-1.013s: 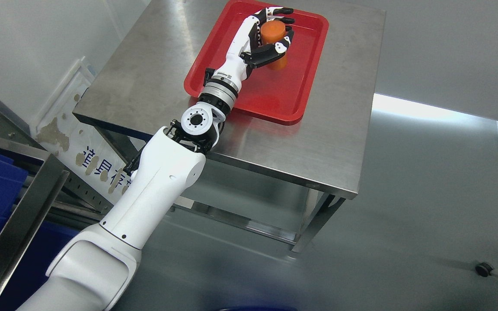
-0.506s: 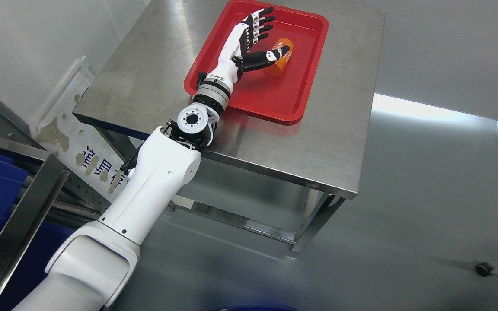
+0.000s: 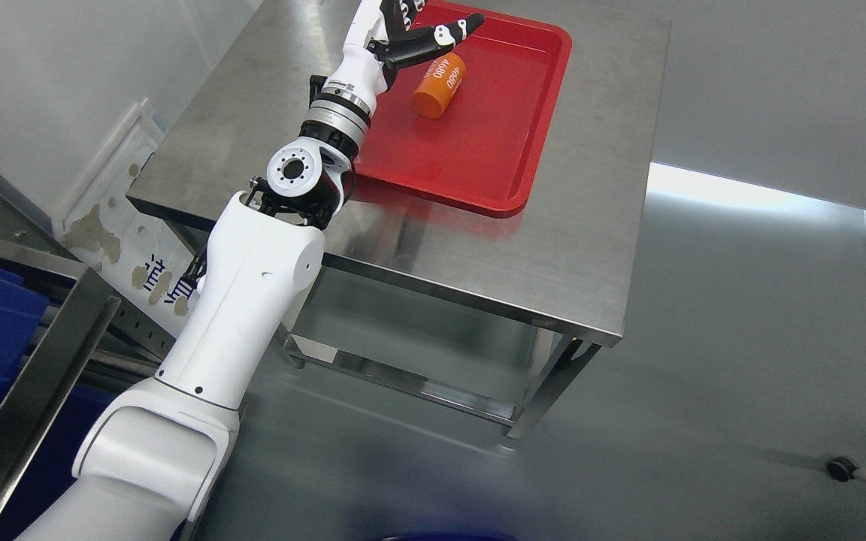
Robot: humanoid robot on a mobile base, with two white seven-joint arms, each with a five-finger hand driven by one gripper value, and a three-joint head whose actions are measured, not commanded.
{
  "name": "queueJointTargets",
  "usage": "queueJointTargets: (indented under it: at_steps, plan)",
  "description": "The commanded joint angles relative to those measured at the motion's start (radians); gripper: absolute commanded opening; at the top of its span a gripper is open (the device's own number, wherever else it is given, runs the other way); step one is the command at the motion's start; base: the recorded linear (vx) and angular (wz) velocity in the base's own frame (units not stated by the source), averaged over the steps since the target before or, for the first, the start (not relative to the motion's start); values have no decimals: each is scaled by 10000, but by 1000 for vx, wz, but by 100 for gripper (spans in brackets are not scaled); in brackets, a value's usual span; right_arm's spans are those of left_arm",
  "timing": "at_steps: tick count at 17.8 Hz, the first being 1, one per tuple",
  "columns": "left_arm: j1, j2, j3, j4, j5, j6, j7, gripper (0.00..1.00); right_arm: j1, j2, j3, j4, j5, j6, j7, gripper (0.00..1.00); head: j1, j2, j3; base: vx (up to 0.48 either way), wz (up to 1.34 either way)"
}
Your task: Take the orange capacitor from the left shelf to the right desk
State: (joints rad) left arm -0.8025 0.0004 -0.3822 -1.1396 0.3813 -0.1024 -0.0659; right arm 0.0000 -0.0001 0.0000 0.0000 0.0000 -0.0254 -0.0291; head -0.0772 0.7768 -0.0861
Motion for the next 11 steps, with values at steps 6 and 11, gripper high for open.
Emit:
queueJointTargets:
  at_steps: [6, 11]
  plan:
    - [1641, 609, 4144, -353, -560, 73, -1105, 99, 199, -174, -122, -175, 30, 9, 0, 100, 0, 0, 0, 0, 0]
    - [2931, 947, 4449, -2298, -561, 881, -968, 99, 199, -174, -122, -175, 30, 24, 0, 100, 0, 0, 0, 0, 0]
